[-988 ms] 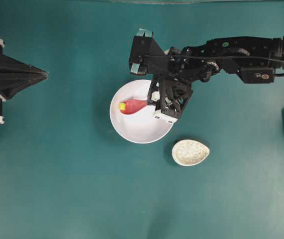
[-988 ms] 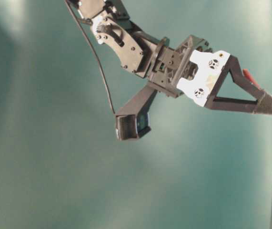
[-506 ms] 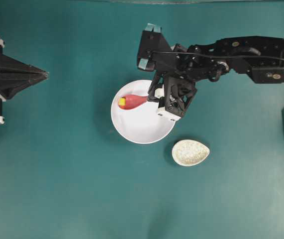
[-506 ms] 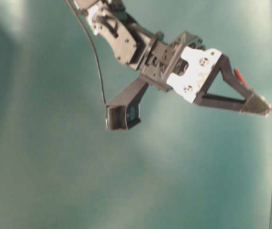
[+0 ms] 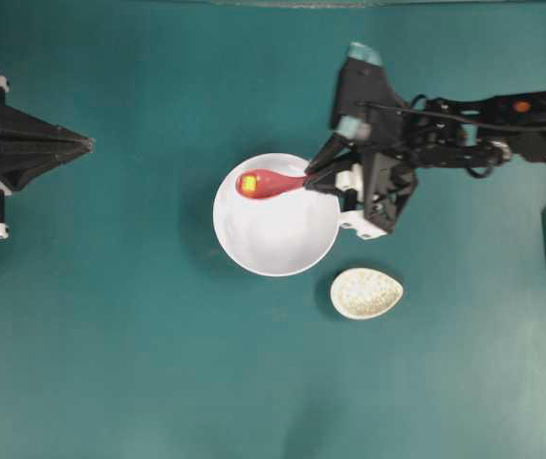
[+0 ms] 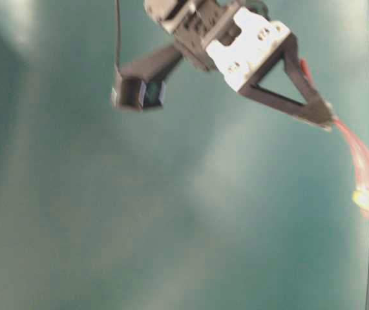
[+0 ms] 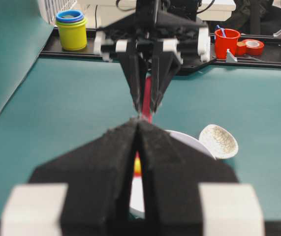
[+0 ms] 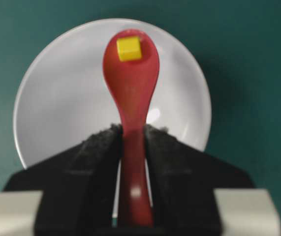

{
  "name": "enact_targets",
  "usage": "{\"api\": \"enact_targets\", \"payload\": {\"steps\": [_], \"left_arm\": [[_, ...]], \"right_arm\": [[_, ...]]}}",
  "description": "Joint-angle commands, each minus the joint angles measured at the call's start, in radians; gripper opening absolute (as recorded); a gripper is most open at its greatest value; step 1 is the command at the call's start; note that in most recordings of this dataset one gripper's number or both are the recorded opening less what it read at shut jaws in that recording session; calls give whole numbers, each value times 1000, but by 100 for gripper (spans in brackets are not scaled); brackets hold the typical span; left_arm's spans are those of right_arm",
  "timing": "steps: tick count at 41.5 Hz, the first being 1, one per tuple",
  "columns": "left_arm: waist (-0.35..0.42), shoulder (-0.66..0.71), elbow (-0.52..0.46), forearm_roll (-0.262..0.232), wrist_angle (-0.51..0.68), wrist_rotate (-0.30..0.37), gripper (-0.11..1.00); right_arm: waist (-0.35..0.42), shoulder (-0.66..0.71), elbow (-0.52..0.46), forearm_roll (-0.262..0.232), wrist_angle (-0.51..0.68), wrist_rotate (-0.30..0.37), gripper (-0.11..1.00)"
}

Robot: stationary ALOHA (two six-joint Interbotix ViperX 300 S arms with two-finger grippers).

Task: Scoop the yellow hexagonal prism block from the bowl with a spoon using the right arm.
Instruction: 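Lift the spoon with the yellow block up and out of the bowl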

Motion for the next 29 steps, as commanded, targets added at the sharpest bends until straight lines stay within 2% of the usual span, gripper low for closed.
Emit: {"api": "enact_targets", "payload": {"steps": [1,15,29], "left_arm": [[2,9,-17,-2,-5,-2,0],[2,9,-18,-2,-5,-2,0],[2,9,-17,-2,-5,-2,0]], "right_arm": [[8,-75,25,6,-46,0,23],[8,-281,91,3,-34,17,23],[8,-336,100,2,-29,17,23]]}}
